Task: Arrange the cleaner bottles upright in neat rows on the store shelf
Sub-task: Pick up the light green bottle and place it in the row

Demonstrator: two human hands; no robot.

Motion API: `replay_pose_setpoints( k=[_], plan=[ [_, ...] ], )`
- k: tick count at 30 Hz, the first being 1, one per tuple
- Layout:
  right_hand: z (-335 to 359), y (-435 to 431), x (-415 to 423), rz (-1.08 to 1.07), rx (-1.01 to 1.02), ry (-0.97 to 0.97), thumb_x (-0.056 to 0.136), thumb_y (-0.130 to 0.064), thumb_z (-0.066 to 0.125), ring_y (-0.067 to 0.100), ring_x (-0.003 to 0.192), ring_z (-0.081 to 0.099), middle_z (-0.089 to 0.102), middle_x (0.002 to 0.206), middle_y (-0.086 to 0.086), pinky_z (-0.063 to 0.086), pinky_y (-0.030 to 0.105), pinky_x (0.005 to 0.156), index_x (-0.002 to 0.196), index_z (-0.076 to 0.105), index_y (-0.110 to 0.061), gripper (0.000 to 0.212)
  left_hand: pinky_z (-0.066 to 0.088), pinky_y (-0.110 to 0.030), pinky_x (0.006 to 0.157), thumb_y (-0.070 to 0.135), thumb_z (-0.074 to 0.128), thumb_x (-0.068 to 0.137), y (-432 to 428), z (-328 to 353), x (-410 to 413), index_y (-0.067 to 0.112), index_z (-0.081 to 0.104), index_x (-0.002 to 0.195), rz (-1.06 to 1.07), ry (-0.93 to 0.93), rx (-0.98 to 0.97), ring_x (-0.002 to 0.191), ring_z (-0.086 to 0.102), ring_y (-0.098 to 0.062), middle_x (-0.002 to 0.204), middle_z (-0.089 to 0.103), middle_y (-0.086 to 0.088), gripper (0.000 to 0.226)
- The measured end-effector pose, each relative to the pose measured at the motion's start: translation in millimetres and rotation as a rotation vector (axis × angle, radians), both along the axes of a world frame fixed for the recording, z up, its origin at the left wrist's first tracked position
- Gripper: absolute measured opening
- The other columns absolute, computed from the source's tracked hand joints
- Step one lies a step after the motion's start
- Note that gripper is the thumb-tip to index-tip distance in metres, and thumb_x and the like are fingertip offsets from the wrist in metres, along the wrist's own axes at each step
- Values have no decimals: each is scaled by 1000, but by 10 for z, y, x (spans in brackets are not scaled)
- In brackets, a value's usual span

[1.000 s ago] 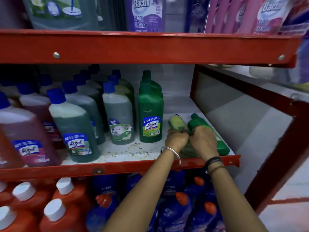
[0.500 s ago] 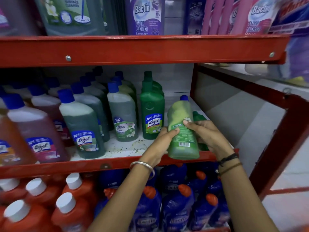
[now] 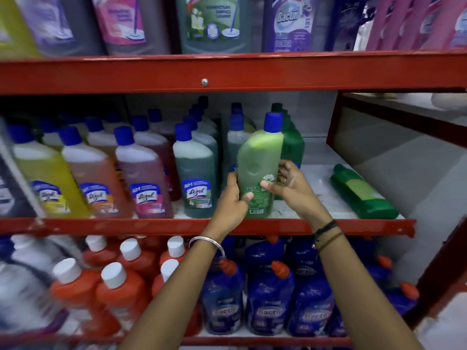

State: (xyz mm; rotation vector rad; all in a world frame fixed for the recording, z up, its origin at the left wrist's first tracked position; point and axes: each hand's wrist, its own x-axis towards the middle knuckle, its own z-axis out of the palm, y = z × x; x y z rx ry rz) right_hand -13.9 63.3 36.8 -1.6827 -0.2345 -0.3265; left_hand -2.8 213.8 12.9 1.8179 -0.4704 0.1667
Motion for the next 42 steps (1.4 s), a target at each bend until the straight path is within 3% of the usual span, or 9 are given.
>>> replay_pose_setpoints(
  k=[6,9,12,17,22,27,30,35,42],
  plan=[
    [-283,223,176,-16,23,9,79,0,67,8,104,59,58,113,-7,52,16,84,124,41,-10,52,37,-22,88,0,46,90,188,-134,90,12,29,128,2,20,76,112,49,-17,120,49,-3,43],
    [-320,227,187,-148,14,-16,75,-9,73,16,103,60,60,106,-5,53,22,81,114,48,-12,47,42,-27,88,4,50,89,182,-178,130,11,32,125,37,9,67,113,54,-23,122,54,-9,41],
    [-310,200,166,-311,-139,-35,75,-27,75,20,98,61,61,103,0,51,22,74,107,50,-13,43,51,-36,86,15,61,84,149,-226,133,15,36,118,139,-52,95,105,61,-25,120,62,-12,42],
    [-233,319,165,-352,-358,-3,56,-77,61,16,95,63,62,110,4,55,33,79,104,51,-20,76,52,-44,73,31,66,80,74,-324,31,17,36,103,266,-206,191,90,63,-32,103,66,-12,40],
    [-135,400,169,-375,-408,-20,59,-66,69,13,89,63,66,100,1,52,26,71,101,60,-18,64,51,-40,88,21,45,94,164,-407,-42,18,43,116,169,-219,61,105,60,-19,117,63,-6,23],
    [-61,390,154,-378,-420,-34,71,-38,72,13,85,62,64,95,-1,51,24,68,116,51,-14,56,46,-25,86,-10,36,84,204,-390,-49,15,48,120,80,-250,73,92,52,-11,110,51,0,45],
    [-56,337,174,-286,-375,-6,74,-37,73,15,91,61,62,103,2,51,21,69,117,52,-14,53,36,-12,98,-17,35,78,216,-372,-95,15,50,122,36,-258,103,108,47,-5,124,43,0,57],
    [-35,145,169,-45,-224,36,80,-29,69,12,102,63,65,112,0,54,30,88,109,60,-25,31,23,3,96,-12,37,83,120,-282,-86,19,21,142,63,-122,123,121,32,0,142,26,0,69],
    [-194,112,106,-163,-395,44,80,-25,70,18,98,65,64,111,0,54,35,88,121,55,-14,44,38,-26,90,-13,44,73,6,-153,79,15,21,141,51,123,106,122,43,-26,136,38,-13,76]
  ],
)
